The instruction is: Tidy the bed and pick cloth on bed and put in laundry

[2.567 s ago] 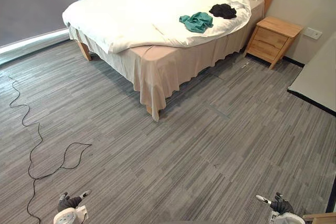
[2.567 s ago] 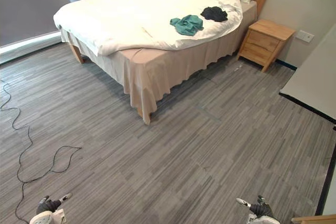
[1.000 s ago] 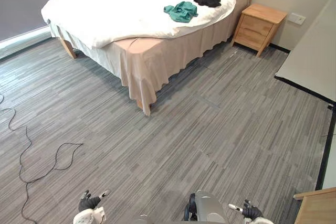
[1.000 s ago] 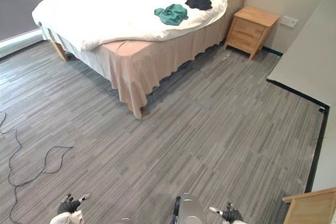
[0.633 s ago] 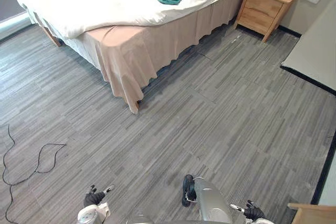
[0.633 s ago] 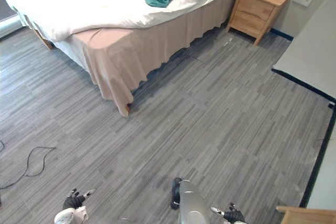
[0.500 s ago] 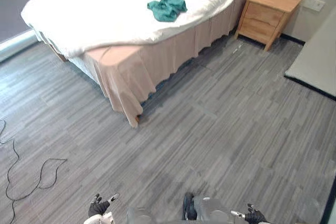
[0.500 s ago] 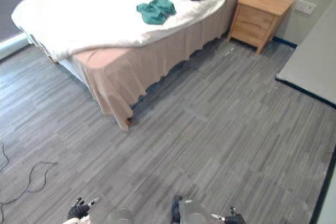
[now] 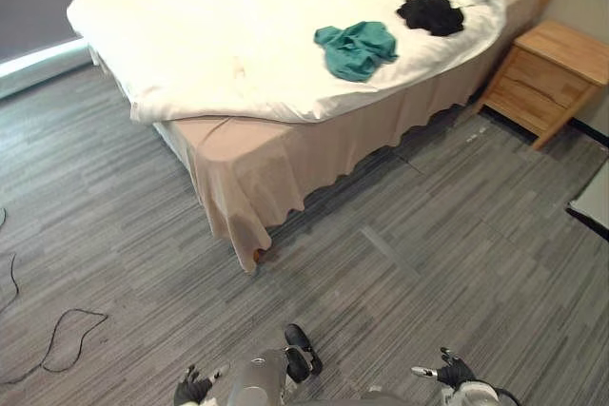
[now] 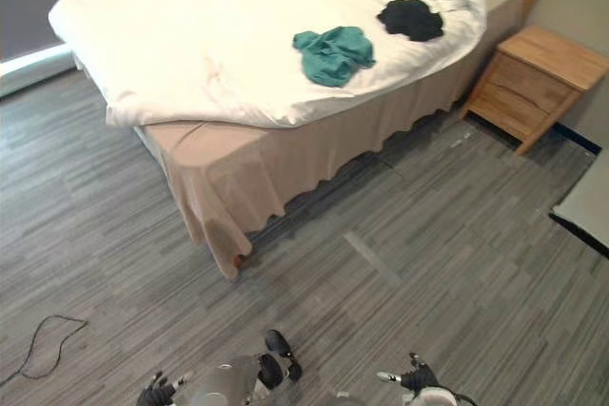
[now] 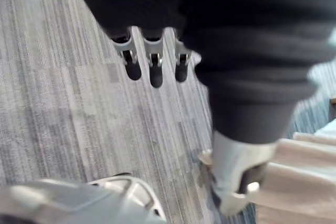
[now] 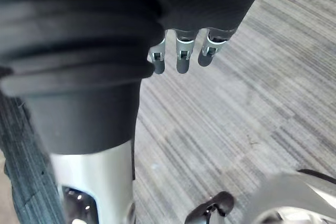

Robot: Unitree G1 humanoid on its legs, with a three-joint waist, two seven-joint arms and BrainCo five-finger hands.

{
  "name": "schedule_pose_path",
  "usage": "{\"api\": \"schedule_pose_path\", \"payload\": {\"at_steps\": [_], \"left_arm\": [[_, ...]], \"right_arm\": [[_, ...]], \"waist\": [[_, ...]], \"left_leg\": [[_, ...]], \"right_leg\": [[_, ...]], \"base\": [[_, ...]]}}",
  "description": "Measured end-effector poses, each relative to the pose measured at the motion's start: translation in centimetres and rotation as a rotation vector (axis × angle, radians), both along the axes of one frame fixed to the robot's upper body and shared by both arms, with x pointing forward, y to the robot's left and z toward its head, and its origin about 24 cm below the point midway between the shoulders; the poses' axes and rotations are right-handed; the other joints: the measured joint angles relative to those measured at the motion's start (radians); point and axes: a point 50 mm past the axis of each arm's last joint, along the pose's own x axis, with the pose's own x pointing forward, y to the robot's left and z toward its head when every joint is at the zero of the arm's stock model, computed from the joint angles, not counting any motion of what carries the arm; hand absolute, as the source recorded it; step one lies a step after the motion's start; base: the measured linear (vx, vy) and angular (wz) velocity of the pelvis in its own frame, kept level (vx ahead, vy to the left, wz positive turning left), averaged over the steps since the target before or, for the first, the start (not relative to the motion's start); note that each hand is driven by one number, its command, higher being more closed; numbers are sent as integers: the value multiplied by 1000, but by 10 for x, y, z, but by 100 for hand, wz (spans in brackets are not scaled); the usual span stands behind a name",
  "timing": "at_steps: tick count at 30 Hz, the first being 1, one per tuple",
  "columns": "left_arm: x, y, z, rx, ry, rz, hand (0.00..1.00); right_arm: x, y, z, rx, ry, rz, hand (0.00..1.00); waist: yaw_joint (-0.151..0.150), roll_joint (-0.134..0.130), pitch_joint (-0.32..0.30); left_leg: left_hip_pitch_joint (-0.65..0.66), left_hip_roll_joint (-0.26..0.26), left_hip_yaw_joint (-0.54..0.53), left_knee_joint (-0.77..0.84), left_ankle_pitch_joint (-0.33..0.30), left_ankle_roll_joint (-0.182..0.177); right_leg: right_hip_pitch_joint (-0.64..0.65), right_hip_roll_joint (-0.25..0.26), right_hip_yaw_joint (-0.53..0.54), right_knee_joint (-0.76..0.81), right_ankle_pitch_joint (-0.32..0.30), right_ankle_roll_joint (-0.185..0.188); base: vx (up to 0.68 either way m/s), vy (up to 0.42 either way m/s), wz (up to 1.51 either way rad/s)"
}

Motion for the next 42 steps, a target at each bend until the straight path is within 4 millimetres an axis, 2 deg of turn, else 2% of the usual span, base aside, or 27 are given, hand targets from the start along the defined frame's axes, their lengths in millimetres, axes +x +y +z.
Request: {"api": "schedule_pose_path", "payload": {"at_steps": [1,3,4,5,6,7,10,11,12,13,14,15,17,19,20,21,23,24,25,26,27,28,32,34,36,39,42], "left_arm": [[15,5,5,16,-25,-39,0],[27,7,9,18,-48,-55,0],[31,8,10,15,-52,-53,0],[27,10,9,11,-43,-34,0],[23,9,8,5,-36,-22,0],[11,9,5,-8,-17,16,0],[-5,10,1,-18,7,69,0],[-13,10,0,-28,12,104,0],[-13,8,-1,-42,7,132,0],[-8,-2,-3,-66,-8,144,0],[-11,-12,-7,-94,6,149,0],[-14,-16,-8,-103,16,152,0],[-16,-25,-11,-105,30,149,0],[-10,-23,-8,-83,0,158,0],[-2,-19,-4,-52,-38,160,0],[7,-8,2,-3,-68,161,0],[36,13,24,113,-182,127,0],[63,34,54,259,-314,73,0],[78,44,73,324,-393,47,0],[96,54,101,406,-502,12,0],[124,67,152,535,-683,-50,0],[138,71,186,606,-804,-87,0],[159,69,254,731,-1039,-206,0],[167,65,278,768,-1113,-269,0],[176,61,299,783,-1166,-331,0],[189,52,320,793,-1198,-429,0],[206,33,324,775,-1174,-544,0]], "right_arm": [[-2,1,-1,17,-7,-29,0],[-10,3,-3,34,6,-66,0],[-19,8,-7,50,25,-92,0],[-26,12,-9,73,29,-139,0],[-28,15,-10,81,33,-146,0],[-30,18,-11,90,39,-144,0],[-29,24,-12,106,51,-101,0],[-26,26,-13,119,61,-91,0],[-27,25,-13,125,73,-77,0],[-25,19,-11,112,73,-71,0],[-24,8,-9,90,79,-69,0],[-24,7,-9,87,81,-71,0],[-19,-6,-4,69,56,-101,0],[-18,-12,-2,66,44,-127,0],[-22,-16,-2,60,49,-149,0],[-26,-14,-3,68,60,-165,0],[-36,-9,-7,86,89,-172,0],[-42,-4,-9,97,101,-176,0],[-45,-3,-10,98,106,-178,0],[-48,-3,-11,97,110,-182,0],[-51,-3,-11,93,116,-189,0],[-53,-4,-11,88,119,-199,0],[-60,-6,-11,71,125,-214,0],[-64,-4,-11,72,133,-223,0],[-70,-1,-13,78,149,-223,0],[-77,0,-14,89,162,-239,0],[-85,2,-15,91,185,-233,0]], "waist": [[-5,-1,-1],[-10,-6,-2],[-9,-10,1],[-8,-15,-2],[-8,-20,-5],[-6,-35,-15],[-1,-53,-29],[1,-60,-33],[-3,-69,-35],[-1,-29,-13],[5,-1,-10],[7,2,-10],[7,25,-19],[5,37,-19],[-5,49,-25],[-17,52,-29],[-21,31,-37],[-20,15,-44],[-20,9,-48],[-21,4,-52],[-21,7,-54],[-24,16,-59],[-33,46,-83],[-36,51,-90],[-37,42,-110],[-36,35,-133],[-45,27,-144]], "left_leg": [[8,-6,-73,-29,-3,-25],[12,-10,-130,-46,1,-38],[20,-10,-157,-47,-4,-50],[45,-7,-182,-43,-18,-72],[60,-5,-189,-41,-25,-83],[88,0,-194,-24,-44,-112],[105,14,-183,11,-79,-168],[79,41,-172,109,-109,-214],[-11,92,-168,321,-133,-216],[-102,179,-167,555,-124,-206],[-129,228,-149,613,-134,-215],[-133,234,-137,591,-137,-219],[-118,200,-123,351,-111,-238],[-97,177,-121,182,-17,-210],[-79,168,-118,100,104,-204],[-37,161,-109,48,99,-205],[3,149,-105,-25,108,-215],[16,135,-109,-74,131,-216],[22,128,-112,-97,143,-216],[29,120,-121,-127,158,-216],[46,108,-125,-179,184,-214],[58,101,-125,-216,201,-212],[59,94,-118,-221,202,-213],[66,98,-91,-222,202,-213],[76,106,-52,-227,198,-214],[86,119,5,-227,189,-224],[88,123,51,-227,182,-226]], "right_leg": [[-76,3,74,-124,74,16],[-125,0,171,-245,170,15],[-141,-8,233,-316,238,18],[-146,-18,256,-344,293,3],[-146,-21,261,-343,313,-8],[-138,-22,260,-339,346,-29],[-118,-10,218,-342,376,-51],[-96,10,191,-353,392,-77],[-44,21,151,-395,378,-79],[8,53,125,-430,391,-82],[54,78,124,-459,391,-82],[63,81,125,-469,391,-82],[92,77,140,-501,391,-82],[98,79,143,-506,388,-78],[109,92,141,-505,374,-70],[131,94,131,-499,355,-68],[136,90,118,-483,329,-67],[136,84,103,-480,319,-66],[136,83,100,-480,314,-65],[135,81,95,-480,306,-66],[134,79,77,-481,297,-70],[133,79,73,-481,294,-72],[136,75,71,-488,292,-69],[148,78,74,-501,295,-71],[159,85,84,-513,297,-74],[161,97,112,-536,310,-80],[161,99,138,-551,324,-77]], "base": [[386,-113,149],[243,-98,122],[274,-130,112],[289,-146,82],[348,-182,54],[407,-221,30],[374,-228,24],[432,-358,34],[484,-507,37],[398,-487,21],[287,-370,-6],[184,-209,-31],[249,-163,-38],[221,-78,-17],[222,-25,9],[224,-1,23],[133,17,28],[69,4,24],[59,3,30],[33,3,25],[32,8,23],[28,10,17],[42,22,2],[31,2,-6],[0,-18,-11],[29,-23,-28],[5,0,-32]]}}
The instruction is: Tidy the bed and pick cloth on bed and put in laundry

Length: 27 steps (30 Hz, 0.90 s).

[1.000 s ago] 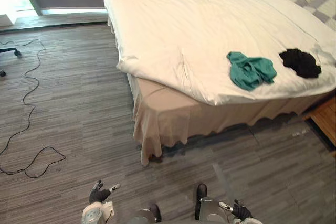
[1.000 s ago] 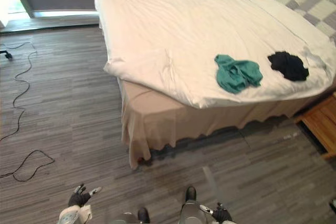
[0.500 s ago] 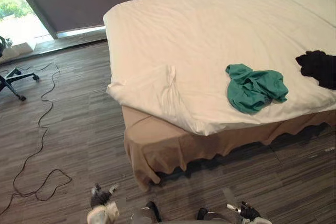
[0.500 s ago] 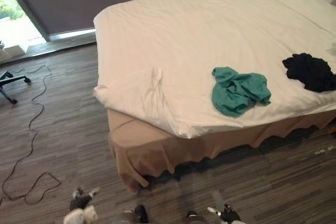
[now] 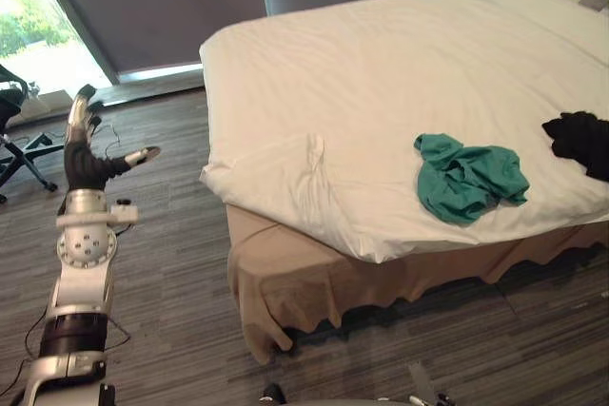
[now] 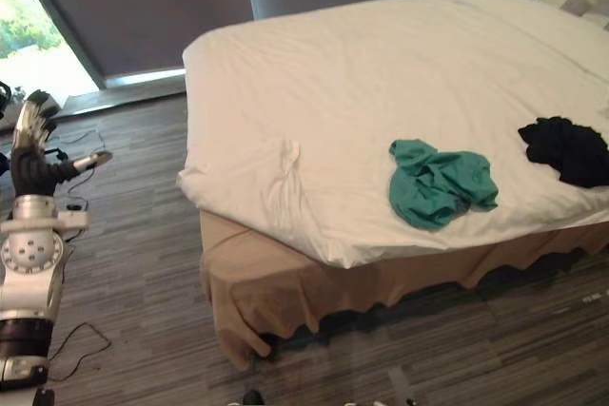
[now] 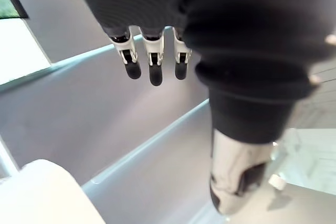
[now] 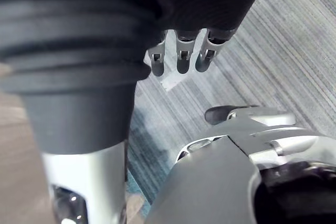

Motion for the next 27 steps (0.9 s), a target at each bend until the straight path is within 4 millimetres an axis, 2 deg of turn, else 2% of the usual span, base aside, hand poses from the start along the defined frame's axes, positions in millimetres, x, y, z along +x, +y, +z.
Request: {"api": "schedule_pose_path", "payload": {"at_steps": [2,5,6,7,8,11,12,15,16,21,25,27], "left_arm": [[21,-17,-10,68,114,-40,0],[41,-31,-17,169,209,-30,0],[51,-37,-10,220,217,-14,0],[63,-45,6,262,193,15,0],[67,-47,13,272,184,30,0],[83,-56,39,309,168,105,0],[85,-58,43,317,166,112,0],[92,-70,71,369,127,147,0],[96,-73,84,385,118,175,100],[104,-72,101,426,162,300,100],[103,-82,123,494,96,329,100],[103,-85,123,547,91,344,100]], "right_arm": [[4,3,1,0,-19,20,0],[14,6,2,5,-45,49,0],[26,8,3,8,-77,64,0],[44,10,6,10,-126,84,0],[51,11,8,11,-150,90,0],[87,19,19,21,-275,119,0],[91,20,21,23,-292,125,0],[118,23,34,34,-393,140,0],[130,25,40,42,-438,151,0],[159,36,55,65,-536,196,0],[170,38,62,73,-583,202,0],[176,40,69,81,-634,191,0]], "waist": [[-25,-13,3],[-35,-28,21],[-44,-36,50],[-60,-47,100],[-64,-48,118],[-85,-51,231],[-86,-51,244],[-87,-55,299],[-89,-61,328],[-108,-76,394],[-106,-80,399],[-105,-82,400]], "left_leg": [[-1,-1,30,0,0,0],[-34,0,49,1,6,5],[-65,0,50,6,14,13],[-116,0,53,6,27,25],[-133,0,55,6,35,31],[-196,-3,78,7,56,47],[-206,-3,81,7,57,47],[-266,-2,100,7,66,53],[-288,-1,109,10,67,55],[-369,1,142,26,74,60],[-416,5,154,27,80,56],[-420,4,160,27,79,56]], "right_leg": [[-14,-2,26,2,8,2],[-70,-1,49,27,9,2],[-116,-2,55,52,10,1],[-182,-3,63,74,18,-6],[-205,-3,66,75,28,-4],[-283,-5,90,80,59,-2],[-295,-5,93,85,60,-2],[-376,-8,103,111,64,-4],[-407,-9,109,125,66,-4],[-509,-18,112,177,65,-4],[-560,-20,101,197,65,-4],[-563,-23,98,200,65,-4]], "base": [[25,24,-24],[-32,13,-22],[-115,11,-7],[-118,13,-7],[-116,15,-15],[-62,15,-17],[-66,10,-15],[-40,1,-10],[-17,11,-10],[10,16,-1],[25,8,9],[28,18,4]]}}
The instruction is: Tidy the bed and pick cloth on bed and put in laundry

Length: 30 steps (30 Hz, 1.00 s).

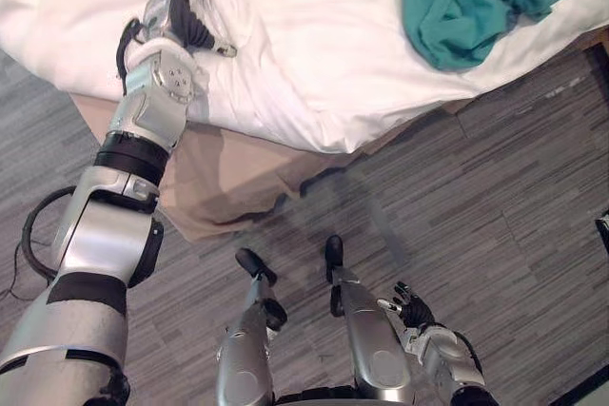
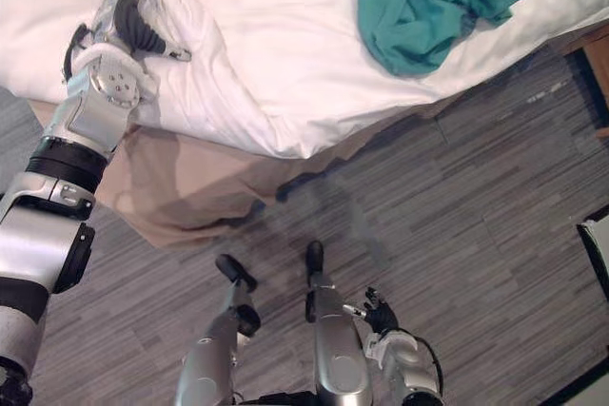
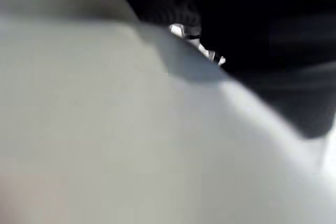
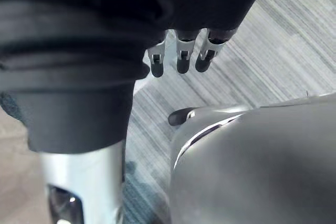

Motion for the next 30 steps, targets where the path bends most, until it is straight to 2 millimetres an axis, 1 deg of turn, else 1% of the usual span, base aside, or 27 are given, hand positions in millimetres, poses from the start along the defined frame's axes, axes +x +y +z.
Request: {"api": "schedule_pose_path", "payload": {"at_steps": [3,5,7,8,9,11,12,13,14,15,16,17,18,19,20,21,22,23,24,25,26,27,28,30], "left_arm": [[2,-2,-6,74,53,0,100],[4,-2,-20,120,104,-15,100],[5,-2,-45,157,160,-56,100],[4,-1,-64,176,196,-93,100],[2,0,-73,182,213,-110,100],[-9,5,-110,179,280,-184,100],[-14,6,-123,161,306,-209,100],[-25,9,-153,126,368,-242,100],[-37,14,-185,64,434,-259,0],[-45,16,-202,26,472,-262,0],[-64,19,-236,-51,550,-260,0],[-86,20,-272,-134,635,-247,0],[-117,22,-312,-228,730,-206,0],[-133,23,-328,-275,770,-178,0],[-167,28,-359,-358,848,-101,0],[-200,33,-384,-425,923,-23,0],[-209,33,-390,-443,944,-2,0],[-248,36,-414,-527,1021,111,0],[-259,37,-421,-554,1041,153,0],[-284,43,-433,-601,1092,256,0],[-315,54,-442,-636,1138,389,0],[-326,59,-444,-646,1149,440,0],[-342,67,-446,-655,1155,515,0],[-369,81,-446,-682,1160,653,0]], "right_arm": [[7,0,9,-1,-57,-1,0],[6,-2,9,-4,-59,-4,0],[3,-6,8,1,-56,-21,0],[1,-9,7,-2,-52,-31,0],[0,-10,7,-4,-50,-34,0],[-7,-15,4,-3,-33,-65,0],[-12,-17,1,2,-21,-83,0],[-23,-24,-4,19,6,-135,0],[-36,-31,-10,16,40,-184,0],[-44,-36,-13,12,60,-215,0],[-59,-46,-19,5,105,-281,0],[-77,-57,-24,-1,150,-357,0],[-96,-68,-29,-11,195,-432,0],[-104,-73,-31,-17,212,-467,0],[-114,-84,-31,-26,226,-539,0],[-117,-97,-27,-49,215,-593,0],[-117,-102,-24,-59,208,-608,0],[-110,-129,-9,-107,147,-672,0],[-105,-139,-2,-126,118,-689,0],[-96,-160,16,-186,56,-706,0],[-84,-182,39,-244,-26,-722,100],[-80,-189,49,-266,-58,-725,100],[-71,-197,62,-293,-102,-722,100],[-52,-206,87,-359,-185,-687,100]], "waist": [[-1,-1,0],[-1,-1,1],[0,0,0],[2,1,0],[2,3,-1],[11,10,-7],[16,16,-13],[27,26,-35],[31,37,-71],[34,42,-91],[41,50,-124],[56,56,-167],[74,63,-227],[80,64,-254],[91,58,-303],[99,57,-336],[100,58,-345],[113,59,-374],[117,63,-376],[119,65,-385],[119,70,-396],[119,70,-397],[120,70,-397],[120,68,-397]], "left_leg": [[14,-1,28,0,-2,1],[46,-5,29,-1,-8,9],[94,-10,34,0,-28,13],[122,-12,35,4,-43,13],[135,-13,36,6,-52,10],[176,-9,38,21,-79,7],[188,-9,39,23,-86,9],[213,-6,39,32,-93,5],[231,-7,33,37,-98,5],[249,-11,29,40,-95,0],[292,-15,31,40,-93,1],[326,-12,29,41,-93,1],[356,-2,26,41,-93,0],[369,1,26,41,-93,0],[400,3,24,38,-98,-7],[424,7,22,32,-106,-20],[428,10,21,32,-109,-25],[454,9,19,24,-111,-33],[456,8,17,21,-110,-35],[463,6,2,16,-109,-36],[470,4,-18,11,-107,-38],[471,3,-27,8,-106,-39],[472,2,-37,-1,-100,-47],[468,-1,-70,-19,-94,-55]], "right_leg": [[13,-8,-13,12,-1,2],[49,-13,-21,11,-6,7],[103,-22,-28,8,-18,17],[139,-29,-36,6,-24,18],[154,-31,-42,5,-25,19],[220,-36,-71,-14,-26,19],[241,-37,-81,-22,-26,19],[278,-39,-100,-30,-26,21],[309,-42,-120,-40,-30,26],[331,-45,-128,-47,-31,27],[379,-48,-143,-46,-40,32],[415,-48,-163,-35,-45,27],[435,-46,-184,-1,-50,22],[444,-45,-192,12,-53,17],[489,-40,-204,7,-60,15],[519,-34,-218,-2,-68,15],[525,-31,-220,-5,-70,16],[553,-27,-223,-17,-74,20],[562,-26,-224,-19,-74,20],[574,-25,-229,-26,-74,20],[578,-24,-233,-26,-75,22],[579,-23,-233,-27,-75,22],[579,-22,-234,-27,-75,22],[573,-15,-235,-33,-75,22]], "base": [[32,24,8],[70,22,8],[82,22,6],[80,21,9],[75,18,10],[88,10,14],[144,-9,18],[137,-15,22],[214,-27,25],[240,-28,34],[243,-30,38],[216,-43,45],[150,-47,36],[216,-101,35],[193,-124,29],[167,-133,23],[103,-116,8],[64,-92,0],[25,-112,6],[27,-111,15],[30,-110,17],[49,-112,14],[5,-86,12],[-26,-94,21]]}}
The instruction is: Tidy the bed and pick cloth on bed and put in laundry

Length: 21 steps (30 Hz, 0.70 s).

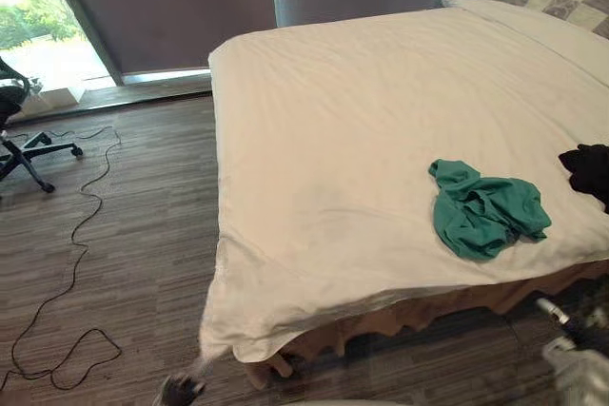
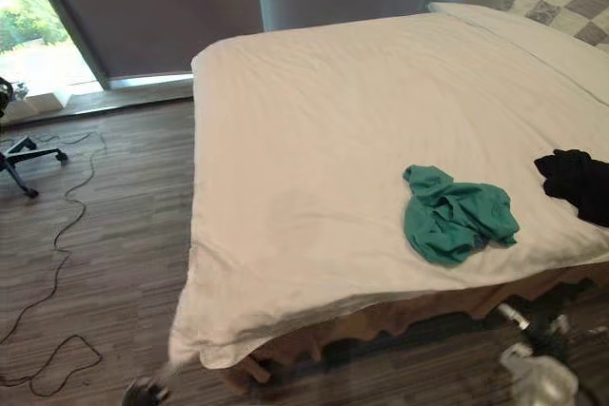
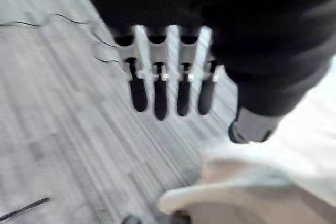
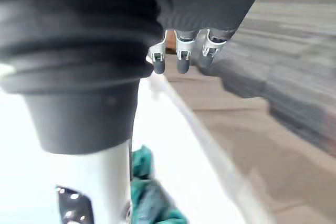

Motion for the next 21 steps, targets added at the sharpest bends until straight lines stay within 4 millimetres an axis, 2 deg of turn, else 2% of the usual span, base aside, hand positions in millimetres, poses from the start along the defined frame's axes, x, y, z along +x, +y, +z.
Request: {"api": "schedule_pose_path", "payload": {"at_steps": [2,4,5,6,8,9,10,11,13,17,19,21], "left_arm": [[-16,6,0,13,28,74,0],[-22,5,-1,6,44,104,0],[-19,4,-2,-5,33,120,0],[-18,3,-2,-10,29,126,0],[-13,-2,-4,-38,10,157,0],[-13,-3,-4,-43,10,161,0],[-13,-4,-5,-53,6,174,0],[-12,-5,-5,-56,5,173,0],[-8,-9,-6,-69,1,164,0],[-6,-18,-9,-94,8,135,0],[3,-21,-9,-110,-13,133,0],[24,-25,-8,-125,-63,111,0]], "right_arm": [[27,4,22,-63,-52,82,100],[65,22,45,-145,-100,230,100],[85,38,58,-195,-125,332,100],[94,46,64,-212,-141,381,100],[126,82,92,-307,-205,603,100],[132,91,98,-320,-224,649,100],[145,115,112,-354,-274,768,100],[150,124,118,-365,-291,813,100],[167,154,130,-384,-313,974,100],[181,207,130,-351,-302,1218,100],[183,237,131,-324,-320,1323,100],[186,275,135,-314,-342,1447,100]], "waist": [[1,-11,-8],[4,-22,-11],[5,-33,-12],[5,-35,-11],[9,-36,-11],[10,-36,-11],[12,-37,-11],[13,-38,-9],[19,-44,4],[34,-53,10],[45,-55,26],[68,-54,65]], "left_leg": [[-18,-6,-29,0,1,-1],[-39,-14,-55,0,3,2],[-55,-23,-64,0,14,7],[-60,-25,-72,0,18,6],[-72,-34,-81,-1,26,12],[-73,-35,-85,-1,28,12],[-79,-40,-108,-1,31,15],[-84,-42,-114,-2,33,17],[-89,-46,-130,-8,41,23],[-104,-48,-166,-8,51,34],[-125,-45,-184,-8,58,41],[-161,-45,-202,-8,73,51]], "right_leg": [[-2,1,0,-22,-2,2],[-10,-1,1,-42,-7,9],[-18,-5,1,-53,-10,13],[-21,-5,1,-57,-10,13],[-29,-5,3,-67,-14,19],[-30,-6,3,-68,-18,18],[-31,-9,1,-75,-27,19],[-33,-10,0,-79,-32,18],[-36,-15,-5,-83,-47,18],[-40,-16,-21,-92,-58,-4],[-48,-15,-36,-99,-50,-16],[-74,-15,-46,-98,-37,-19]], "base": [[-42,-93,19],[-58,-62,9],[-81,-49,5],[-83,-44,1],[-94,-40,-5],[-117,-54,-3],[-79,-39,0],[-130,-55,0],[-137,-33,-1],[-102,5,16],[-69,15,19],[-67,26,25]]}}
